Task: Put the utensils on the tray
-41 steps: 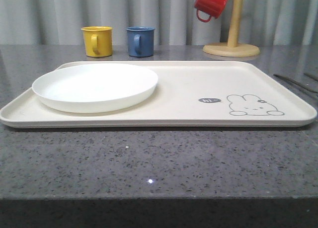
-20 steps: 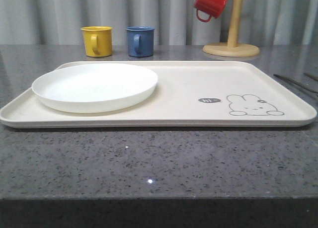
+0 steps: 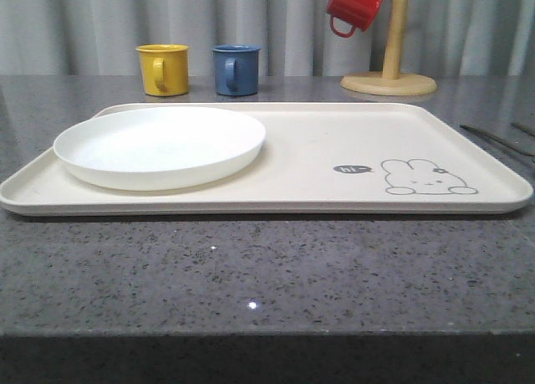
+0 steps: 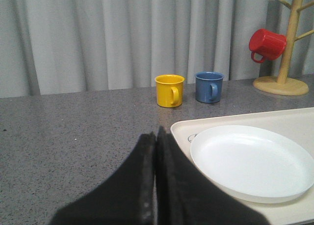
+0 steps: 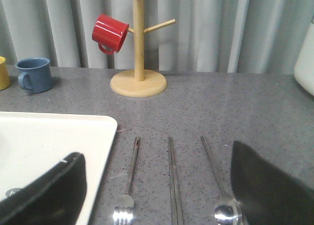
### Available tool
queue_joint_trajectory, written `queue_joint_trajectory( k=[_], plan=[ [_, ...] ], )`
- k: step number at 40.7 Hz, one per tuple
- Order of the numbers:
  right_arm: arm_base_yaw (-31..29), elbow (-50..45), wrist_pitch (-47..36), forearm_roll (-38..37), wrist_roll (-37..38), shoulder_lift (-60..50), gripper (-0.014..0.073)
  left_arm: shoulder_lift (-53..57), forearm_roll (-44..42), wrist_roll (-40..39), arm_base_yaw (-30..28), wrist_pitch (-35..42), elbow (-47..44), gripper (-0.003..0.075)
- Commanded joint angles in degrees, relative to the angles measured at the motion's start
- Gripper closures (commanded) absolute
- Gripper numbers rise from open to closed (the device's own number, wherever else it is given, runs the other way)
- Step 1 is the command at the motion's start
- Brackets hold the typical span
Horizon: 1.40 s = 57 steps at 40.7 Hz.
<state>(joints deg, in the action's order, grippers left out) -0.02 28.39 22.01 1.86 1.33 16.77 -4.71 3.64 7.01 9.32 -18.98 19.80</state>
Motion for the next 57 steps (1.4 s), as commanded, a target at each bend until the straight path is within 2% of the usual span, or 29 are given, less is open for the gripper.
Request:
queue_joint_trajectory(
  k=[1, 22, 30, 41, 50, 57],
  plan=[
    [-0.30, 2.05, -4.76, -0.01, -0.20, 0.98, -0.0029, -0.62, 0.75, -0.45, -0.08, 4.88, 1.41, 0.0738],
    [-0.30, 2.05, -4.74, -0.01, -0.20, 0.98, -0.0029, -0.62, 0.75, -0.45, -0.08, 4.88, 1.41, 0.0738],
    [-0.30, 2.84, -0.78, 0.06, -0.20, 2.73, -0.0029, -0.62, 0.75, -0.45, -0.08, 4.88, 1.41, 0.0738],
    [-0.30, 12.54, 9.59, 0.10, -0.20, 22.12, -0.0016, -0.62, 0.75, -0.45, -0.08, 4.88, 1.41, 0.0738],
    [0.87, 21.81, 12.58, 1.05, -0.20, 37.90, 0.0181, -0.62, 0.75, -0.45, -0.08, 4.88, 1.41, 0.0738],
    [2.98, 29.61, 19.73, 2.82, -0.20, 49.29, 0.0213, -0.62, 0.75, -0.45, -0.08, 4.88, 1.41, 0.0738]
  ],
)
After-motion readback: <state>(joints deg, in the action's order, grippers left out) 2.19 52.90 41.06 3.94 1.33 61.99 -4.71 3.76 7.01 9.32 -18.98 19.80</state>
